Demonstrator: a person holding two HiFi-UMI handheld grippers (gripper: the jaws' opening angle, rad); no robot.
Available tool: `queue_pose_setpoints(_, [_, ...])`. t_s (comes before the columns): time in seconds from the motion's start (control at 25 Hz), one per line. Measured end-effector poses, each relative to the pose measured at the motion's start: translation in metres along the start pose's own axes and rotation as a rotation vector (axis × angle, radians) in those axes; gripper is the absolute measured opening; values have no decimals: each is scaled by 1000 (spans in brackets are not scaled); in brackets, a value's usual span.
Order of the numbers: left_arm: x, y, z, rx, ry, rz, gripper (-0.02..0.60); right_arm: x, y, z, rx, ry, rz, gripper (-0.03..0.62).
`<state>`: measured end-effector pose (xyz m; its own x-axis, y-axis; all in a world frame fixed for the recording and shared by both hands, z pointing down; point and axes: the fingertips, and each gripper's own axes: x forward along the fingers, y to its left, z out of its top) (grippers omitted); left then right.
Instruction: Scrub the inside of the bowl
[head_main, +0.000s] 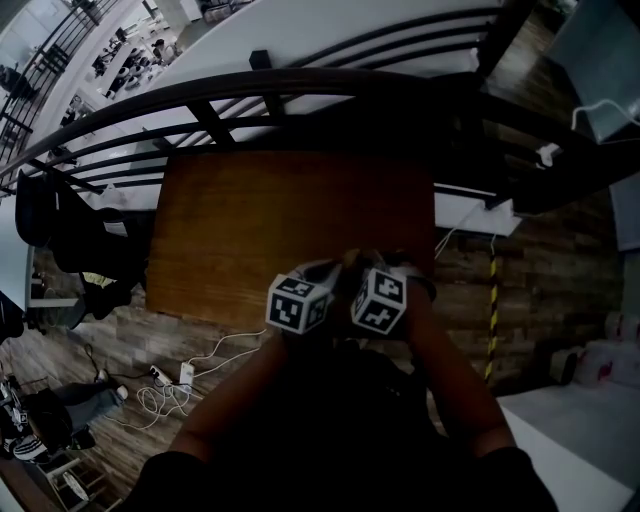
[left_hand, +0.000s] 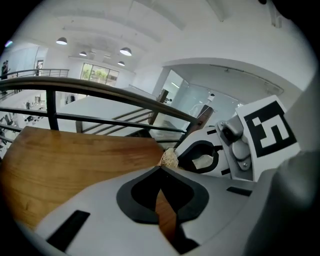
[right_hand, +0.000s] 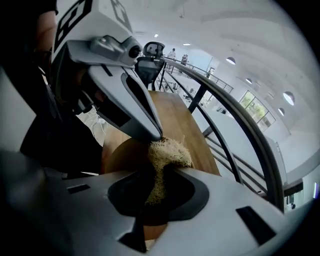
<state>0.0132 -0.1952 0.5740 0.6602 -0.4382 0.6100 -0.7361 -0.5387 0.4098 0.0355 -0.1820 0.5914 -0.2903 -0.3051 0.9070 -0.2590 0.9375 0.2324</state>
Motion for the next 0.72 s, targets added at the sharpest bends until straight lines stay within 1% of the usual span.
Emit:
queue_pose_setpoints(0.16, [-3,8,1,-22,-9,13,-2,1,7,11,-1,-37,16,69])
queue_pose_setpoints(0.32, [0,12,6,-14,-30,22,-2,4,14,15,2,-47,57,69])
queue_pose_setpoints(0.4, [-1,15,11,-3,-32,33,-2,5,23,17,-29,-58,100,69])
queue_pose_setpoints(0.52, [-3,20,15,28,-24,47,-2,4,35,21,-109,-75,145,69])
queue_pose_setpoints(0.64, [-1,23,11,42,-17,49,-2,2,44,16,-176,-63,200,69])
queue_pose_setpoints(0.72, [1,24,8,45,-14,54,-2,1,47,10,-195,-45,240,69])
